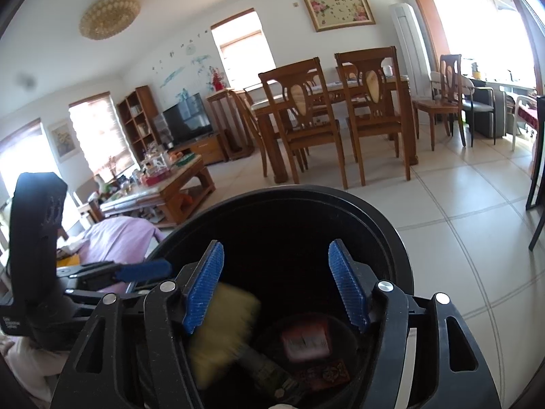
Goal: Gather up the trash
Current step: 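Lower both tools into the bin and open them to drop carton and strip, then move both tools back over the table, then grasp the beige soy-milk-powder packet with the left tool while the right tool grasps the yellow snack bag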
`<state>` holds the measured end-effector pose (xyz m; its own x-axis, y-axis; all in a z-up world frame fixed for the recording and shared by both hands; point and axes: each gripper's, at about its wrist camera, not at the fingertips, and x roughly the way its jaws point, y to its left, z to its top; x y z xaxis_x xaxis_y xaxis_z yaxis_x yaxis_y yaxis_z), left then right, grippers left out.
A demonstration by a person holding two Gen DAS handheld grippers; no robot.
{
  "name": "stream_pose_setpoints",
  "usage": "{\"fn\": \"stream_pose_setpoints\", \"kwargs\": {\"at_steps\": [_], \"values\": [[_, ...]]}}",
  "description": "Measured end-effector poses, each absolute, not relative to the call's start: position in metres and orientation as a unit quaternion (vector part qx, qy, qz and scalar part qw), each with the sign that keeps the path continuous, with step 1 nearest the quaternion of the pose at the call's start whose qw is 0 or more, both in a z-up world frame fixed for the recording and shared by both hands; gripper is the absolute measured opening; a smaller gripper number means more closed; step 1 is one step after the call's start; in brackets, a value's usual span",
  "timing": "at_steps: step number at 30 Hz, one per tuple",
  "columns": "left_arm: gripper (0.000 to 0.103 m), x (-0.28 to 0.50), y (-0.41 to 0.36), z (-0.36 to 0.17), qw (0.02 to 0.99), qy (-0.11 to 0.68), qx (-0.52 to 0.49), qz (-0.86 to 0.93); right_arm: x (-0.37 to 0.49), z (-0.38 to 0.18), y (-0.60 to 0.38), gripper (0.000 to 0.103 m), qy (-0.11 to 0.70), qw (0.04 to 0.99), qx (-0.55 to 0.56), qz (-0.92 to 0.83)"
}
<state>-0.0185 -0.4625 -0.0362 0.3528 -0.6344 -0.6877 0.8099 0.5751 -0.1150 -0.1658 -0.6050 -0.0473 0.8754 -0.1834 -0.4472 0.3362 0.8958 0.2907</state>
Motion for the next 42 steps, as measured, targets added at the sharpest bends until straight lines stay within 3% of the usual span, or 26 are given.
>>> {"fn": "stream_pose_setpoints", "kwargs": {"at_steps": [5, 13, 17, 24, 32, 39, 41, 42], "values": [[0.072, -0.021, -0.459, -0.033, 0.813, 0.356, 0.120, -0.446, -0.168, -0.043, -0.603, 0.072, 0.201, 0.951, 0.185, -0.142], [0.086, -0.026, -0.420, -0.014, 0.828, 0.341, 0.102, -0.432, -0.165, -0.032, -0.590, 0.085, 0.190, 0.953, 0.198, -0.132], [0.088, -0.020, -0.380, 0.003, 0.845, 0.331, 0.089, -0.411, -0.153, -0.022, -0.564, 0.094, 0.189, 0.958, 0.189, -0.103], [0.098, 0.006, -0.256, 0.025, 0.891, 0.316, 0.015, -0.327, -0.108, 0.002, -0.480, 0.098, 0.196, 0.972, 0.131, -0.006], [0.098, 0.052, -0.091, 0.028, 0.937, 0.317, -0.070, -0.131, -0.033, 0.020, -0.355, 0.098, 0.248, 0.963, 0.006, 0.103], [0.098, 0.125, -0.012, -0.005, 0.901, 0.414, -0.123, -0.038, 0.021, 0.013, -0.258, 0.097, 0.278, 0.933, -0.109, 0.202], [0.098, 0.137, -0.010, -0.012, 0.895, 0.427, -0.127, -0.036, 0.042, 0.010, -0.237, 0.078, 0.294, 0.918, -0.131, 0.232], [0.098, 0.144, -0.010, -0.016, 0.893, 0.432, -0.122, -0.035, 0.050, 0.006, -0.229, 0.076, 0.305, 0.911, -0.139, 0.241]]}}
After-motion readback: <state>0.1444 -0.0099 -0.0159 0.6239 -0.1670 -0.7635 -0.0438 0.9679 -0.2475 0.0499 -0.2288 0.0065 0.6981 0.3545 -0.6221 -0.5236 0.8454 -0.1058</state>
